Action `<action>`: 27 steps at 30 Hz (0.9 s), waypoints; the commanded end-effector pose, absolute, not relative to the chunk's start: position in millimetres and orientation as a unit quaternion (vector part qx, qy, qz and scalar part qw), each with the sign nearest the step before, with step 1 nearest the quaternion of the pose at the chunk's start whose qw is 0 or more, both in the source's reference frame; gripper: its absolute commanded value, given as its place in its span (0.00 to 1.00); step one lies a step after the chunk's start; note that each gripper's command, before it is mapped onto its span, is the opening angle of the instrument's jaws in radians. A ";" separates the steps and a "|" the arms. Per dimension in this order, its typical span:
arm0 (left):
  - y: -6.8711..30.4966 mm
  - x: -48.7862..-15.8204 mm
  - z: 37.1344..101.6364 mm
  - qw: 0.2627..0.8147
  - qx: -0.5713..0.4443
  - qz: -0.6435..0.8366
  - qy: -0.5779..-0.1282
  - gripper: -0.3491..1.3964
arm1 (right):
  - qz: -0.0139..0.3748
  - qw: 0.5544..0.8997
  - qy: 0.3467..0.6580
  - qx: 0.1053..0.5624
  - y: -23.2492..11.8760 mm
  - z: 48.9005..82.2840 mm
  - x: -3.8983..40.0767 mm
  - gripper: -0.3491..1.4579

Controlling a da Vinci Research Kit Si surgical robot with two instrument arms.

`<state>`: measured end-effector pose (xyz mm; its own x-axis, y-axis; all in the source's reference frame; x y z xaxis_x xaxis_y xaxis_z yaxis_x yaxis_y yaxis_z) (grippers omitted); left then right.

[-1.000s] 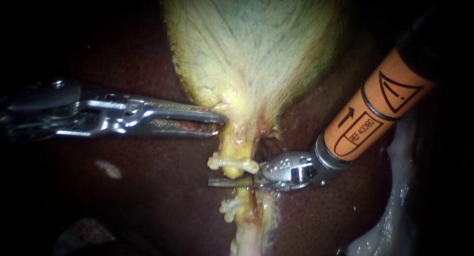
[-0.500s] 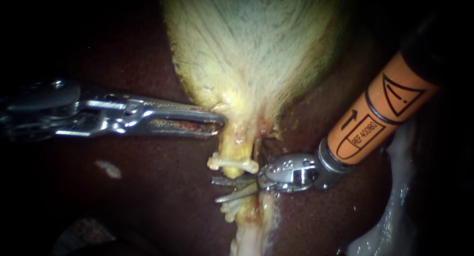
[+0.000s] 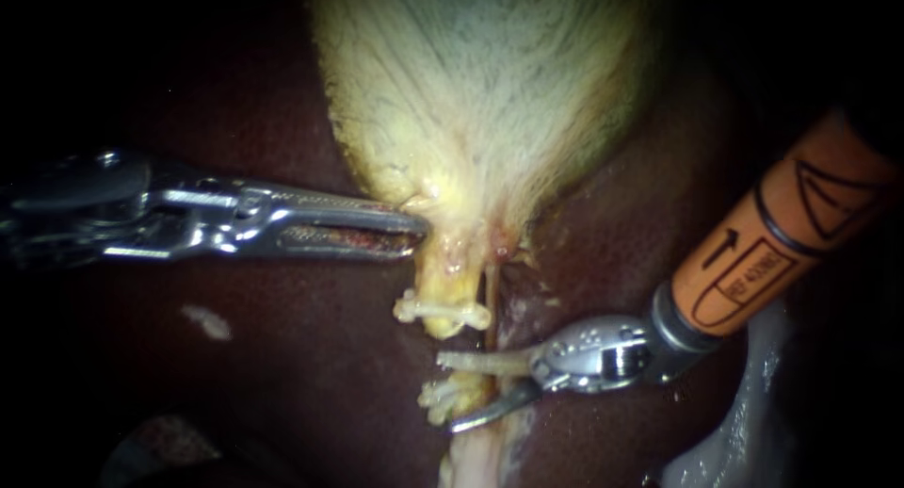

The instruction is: Go back from the cut left tube

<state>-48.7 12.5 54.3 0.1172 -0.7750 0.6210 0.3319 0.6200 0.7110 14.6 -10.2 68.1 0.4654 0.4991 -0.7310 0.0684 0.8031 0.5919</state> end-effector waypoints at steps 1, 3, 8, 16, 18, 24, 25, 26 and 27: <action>12.5 -48.7 54.3 0.719 0.205 -0.385 -0.541 0.00 | 0.137 0.807 0.501 0.282 -9.8 67.8 13.9 0.65; 12.4 -48.7 54.3 0.719 0.205 -0.385 -0.541 0.00 | 0.141 0.808 0.500 0.278 -9.1 67.6 13.0 0.65; 12.4 -48.6 54.4 0.719 0.205 -0.385 -0.541 0.00 | 0.150 0.812 0.498 0.265 -7.8 67.5 11.0 0.69; 12.5 -48.6 54.5 0.719 0.205 -0.385 -0.541 0.00 | 0.139 0.824 0.502 0.222 -4.9 66.3 7.2 0.75; 12.5 -48.6 54.5 0.719 0.205 -0.385 -0.541 0.00 | 0.138 0.825 0.507 0.207 -4.0 65.7 6.5 0.78; 12.5 -48.7 54.5 0.719 0.205 -0.385 -0.541 0.00 | 0.135 0.823 0.521 0.179 -2.6 64.7 5.6 0.87; 12.5 -48.7 54.5 0.719 0.204 -0.385 -0.541 0.00 | 0.134 0.824 0.521 0.176 -2.6 64.7 5.6 0.88; 12.5 -48.7 54.5 0.719 0.204 -0.385 -0.541 0.00 | 0.132 0.825 0.521 0.174 -2.6 64.7 5.6 0.88; 12.5 -48.7 54.5 0.719 0.204 -0.385 -0.541 0.00 | 0.132 0.825 0.521 0.174 -2.6 64.8 5.6 0.89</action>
<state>-48.7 12.5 54.6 0.1170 -0.7749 0.6212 0.3322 0.6200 0.7108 5.6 -2.6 64.7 0.4187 0.3994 -0.8156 -0.0376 0.9049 0.4239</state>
